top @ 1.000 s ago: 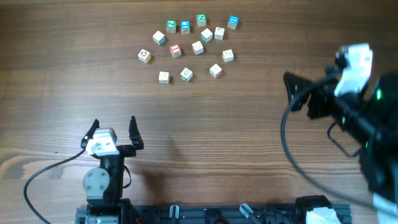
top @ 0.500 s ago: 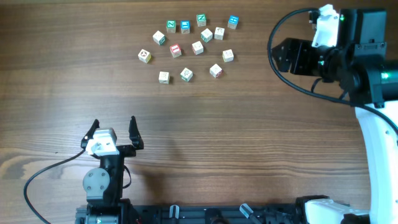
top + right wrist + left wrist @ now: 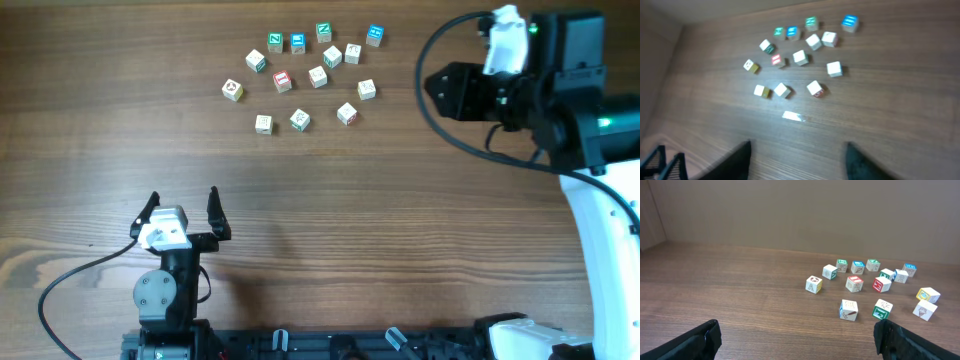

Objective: Form a tower
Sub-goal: 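Raise the right arm and move it over the block cluster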

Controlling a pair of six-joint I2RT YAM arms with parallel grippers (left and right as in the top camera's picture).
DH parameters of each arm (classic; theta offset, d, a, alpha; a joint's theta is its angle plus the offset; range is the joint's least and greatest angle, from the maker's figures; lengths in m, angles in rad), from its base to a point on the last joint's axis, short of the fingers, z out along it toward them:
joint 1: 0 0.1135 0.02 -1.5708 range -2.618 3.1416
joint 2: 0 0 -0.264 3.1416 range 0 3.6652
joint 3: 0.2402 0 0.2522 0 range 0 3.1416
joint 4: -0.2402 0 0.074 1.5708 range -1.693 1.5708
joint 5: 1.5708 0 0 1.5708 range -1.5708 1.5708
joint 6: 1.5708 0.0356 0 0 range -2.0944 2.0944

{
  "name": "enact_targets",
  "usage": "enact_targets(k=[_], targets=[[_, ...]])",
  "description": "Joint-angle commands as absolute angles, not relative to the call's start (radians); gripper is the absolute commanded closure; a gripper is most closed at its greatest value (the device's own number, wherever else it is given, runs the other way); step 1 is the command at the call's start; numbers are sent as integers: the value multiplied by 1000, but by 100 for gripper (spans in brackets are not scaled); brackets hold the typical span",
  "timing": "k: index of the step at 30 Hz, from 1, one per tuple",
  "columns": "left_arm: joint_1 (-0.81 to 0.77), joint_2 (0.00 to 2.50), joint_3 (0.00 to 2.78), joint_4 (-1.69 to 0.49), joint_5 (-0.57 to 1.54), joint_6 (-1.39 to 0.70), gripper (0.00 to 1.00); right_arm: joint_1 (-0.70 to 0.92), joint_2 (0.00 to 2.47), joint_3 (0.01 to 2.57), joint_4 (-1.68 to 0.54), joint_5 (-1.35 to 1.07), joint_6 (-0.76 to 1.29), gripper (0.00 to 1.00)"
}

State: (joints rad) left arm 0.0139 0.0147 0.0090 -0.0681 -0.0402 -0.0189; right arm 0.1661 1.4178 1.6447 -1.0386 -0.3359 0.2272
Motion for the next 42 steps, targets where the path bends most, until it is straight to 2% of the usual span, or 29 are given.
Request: enact_targets(k=[1,6,12,18,25,27,29,30,31,33,34,36,37,39,41,42], targets=[[20,10,6,-68,-54,0,0,227,1464,1664,-1010,-295,231,29],[20,10,6,-68,-53,0,0,283,1602,1834,-1034,-285,240,24],[20,10,6,-68,-54,0,0,310,1847,2263,-1231,-176,233,19],[20,10,6,-68,-54,0,0,311,1960,2276,-1206,-167,236,15],[20,10,6,-68,-53,0,0,325,2104,2267,-1180,-137,247,15],[20,10,6,-68,-54,0,0,347,2154,2265,-1158,-96,252,19],[20,10,6,-68,-54,0,0,368,2194,2265,-1127,-35,292,20],[20,10,6,-68,-54,0,0,375,2210,2265,-1111,-24,293,24],[20,10,6,-68,-54,0,0,395,2253,2265,-1061,-23,292,36],[20,10,6,-68,-54,0,0,410,2284,2265,-1025,-22,291,51],[20,10,6,-68,-54,0,0,425,2312,2265,-992,-23,292,63],[20,10,6,-68,-54,0,0,442,2349,2265,-955,-22,291,64],[20,10,6,-68,-53,0,0,454,2372,2265,-937,-23,292,64],[20,10,6,-68,-54,0,0,476,2415,2265,-928,-23,323,43],[20,10,6,-68,-54,0,0,501,2452,2265,-931,-25,348,32],[20,10,6,-68,-54,0,0,516,2473,2265,-926,-22,347,20]])
